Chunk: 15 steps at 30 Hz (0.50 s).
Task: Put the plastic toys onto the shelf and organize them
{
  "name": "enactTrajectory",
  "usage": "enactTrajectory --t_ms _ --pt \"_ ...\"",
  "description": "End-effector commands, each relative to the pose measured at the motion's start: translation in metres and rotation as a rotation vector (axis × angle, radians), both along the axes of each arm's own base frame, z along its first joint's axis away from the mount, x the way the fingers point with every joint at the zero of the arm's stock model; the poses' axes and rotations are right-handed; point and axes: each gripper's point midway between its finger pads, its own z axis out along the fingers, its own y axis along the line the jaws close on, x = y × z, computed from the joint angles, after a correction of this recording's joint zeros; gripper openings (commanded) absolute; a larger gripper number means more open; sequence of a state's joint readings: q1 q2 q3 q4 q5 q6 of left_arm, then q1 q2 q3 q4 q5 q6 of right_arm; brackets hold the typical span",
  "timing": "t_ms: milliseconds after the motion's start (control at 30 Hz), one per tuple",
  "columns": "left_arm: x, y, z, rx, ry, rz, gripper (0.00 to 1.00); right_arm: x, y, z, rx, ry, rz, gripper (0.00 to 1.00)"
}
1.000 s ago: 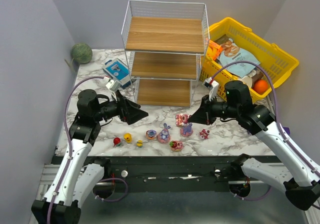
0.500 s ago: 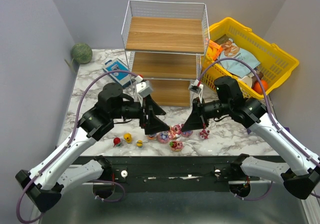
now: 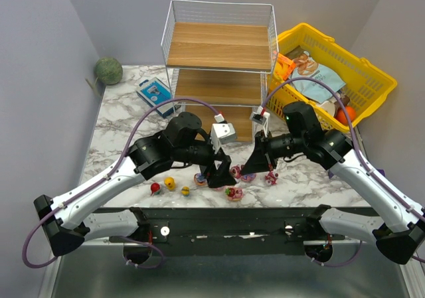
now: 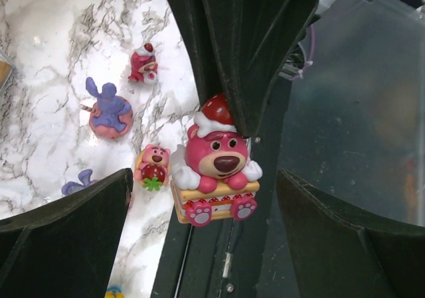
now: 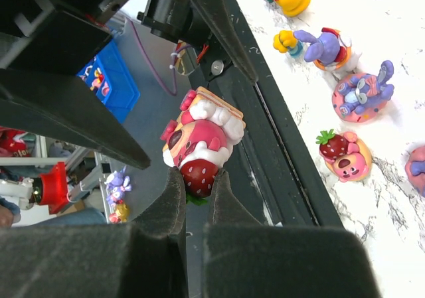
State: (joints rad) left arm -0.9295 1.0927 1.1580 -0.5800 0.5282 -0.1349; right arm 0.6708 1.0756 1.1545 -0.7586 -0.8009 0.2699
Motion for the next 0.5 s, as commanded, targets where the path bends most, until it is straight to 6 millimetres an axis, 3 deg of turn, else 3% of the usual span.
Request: enactTrajectory --t_ms 0,400,467 --pt "0.004 0.001 -0.004 0.056 -0.055 -0.007 0.96 -0.005 -0.002 -0.001 -0.02 0.027 -0.004 0.01" --pt "-0.005 -0.011 -0.016 0.104 -0.065 -0.076 0.91 -0.005 -0.002 -0.012 -0.042 0.058 -0.009 0.01" --pt "-0.005 -0.013 -0.018 0.11 -0.063 -0.081 0.86 -0.005 -0.002 -0.011 -0.038 0.056 -0.01 0.01"
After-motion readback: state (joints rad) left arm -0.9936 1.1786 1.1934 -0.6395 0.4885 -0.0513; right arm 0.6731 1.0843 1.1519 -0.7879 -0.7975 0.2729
